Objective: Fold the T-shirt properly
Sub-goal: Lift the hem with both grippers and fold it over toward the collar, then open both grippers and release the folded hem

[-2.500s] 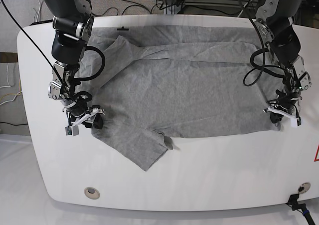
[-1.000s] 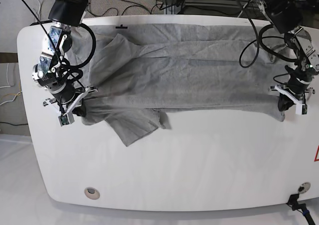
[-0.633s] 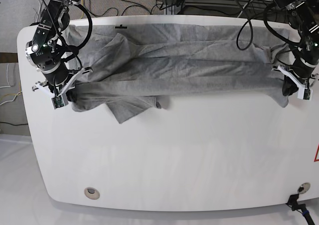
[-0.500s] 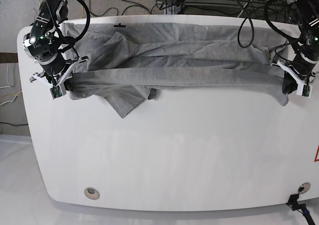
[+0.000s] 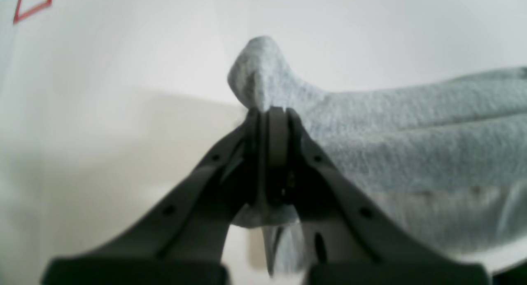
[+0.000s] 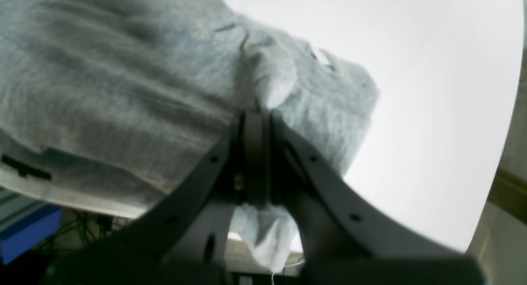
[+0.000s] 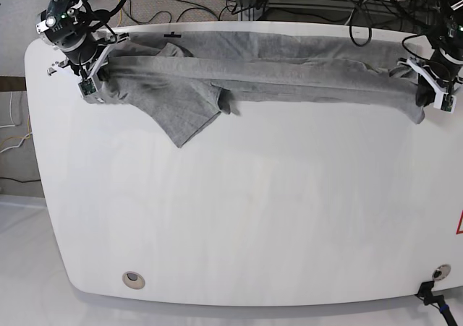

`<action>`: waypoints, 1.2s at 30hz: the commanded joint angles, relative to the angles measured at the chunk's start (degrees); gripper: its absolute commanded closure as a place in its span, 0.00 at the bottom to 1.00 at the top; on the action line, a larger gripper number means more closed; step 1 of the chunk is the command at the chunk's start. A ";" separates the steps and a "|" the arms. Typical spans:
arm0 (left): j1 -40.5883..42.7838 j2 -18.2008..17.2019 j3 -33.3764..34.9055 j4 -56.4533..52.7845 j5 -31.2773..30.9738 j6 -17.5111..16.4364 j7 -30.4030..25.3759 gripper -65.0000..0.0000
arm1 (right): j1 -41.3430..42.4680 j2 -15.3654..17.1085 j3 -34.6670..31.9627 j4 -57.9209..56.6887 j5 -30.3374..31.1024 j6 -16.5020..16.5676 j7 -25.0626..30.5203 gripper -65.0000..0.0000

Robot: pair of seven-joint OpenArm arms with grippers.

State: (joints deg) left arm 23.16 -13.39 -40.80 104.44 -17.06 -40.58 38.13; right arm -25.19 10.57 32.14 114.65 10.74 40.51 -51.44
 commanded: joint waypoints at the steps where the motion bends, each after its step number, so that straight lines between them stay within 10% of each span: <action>1: 0.27 -0.99 -0.74 0.74 0.22 0.58 -0.63 1.00 | -0.61 0.90 0.34 0.91 -0.68 -0.51 0.50 1.00; 10: 0.10 -0.99 0.49 -5.41 2.07 0.58 -0.72 0.90 | -0.44 -0.68 0.17 -0.15 -0.94 -0.51 0.50 1.00; 14: -0.08 -0.99 0.93 -5.76 6.91 0.58 -0.63 0.70 | -0.52 -0.50 0.43 -0.15 -1.03 -0.51 0.50 0.74; 21: -2.89 -0.99 -2.15 -5.23 12.71 0.58 -0.63 0.68 | -0.17 0.47 0.69 0.38 -0.76 -0.51 0.67 0.43; 36: -6.50 3.67 4.88 -1.37 4.09 0.58 -0.72 0.68 | 9.15 -1.12 3.51 0.29 3.28 -0.51 1.55 0.43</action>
State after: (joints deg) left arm 16.62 -9.30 -36.27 101.80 -12.12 -39.94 38.15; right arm -16.25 8.86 35.53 113.99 11.79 40.05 -50.94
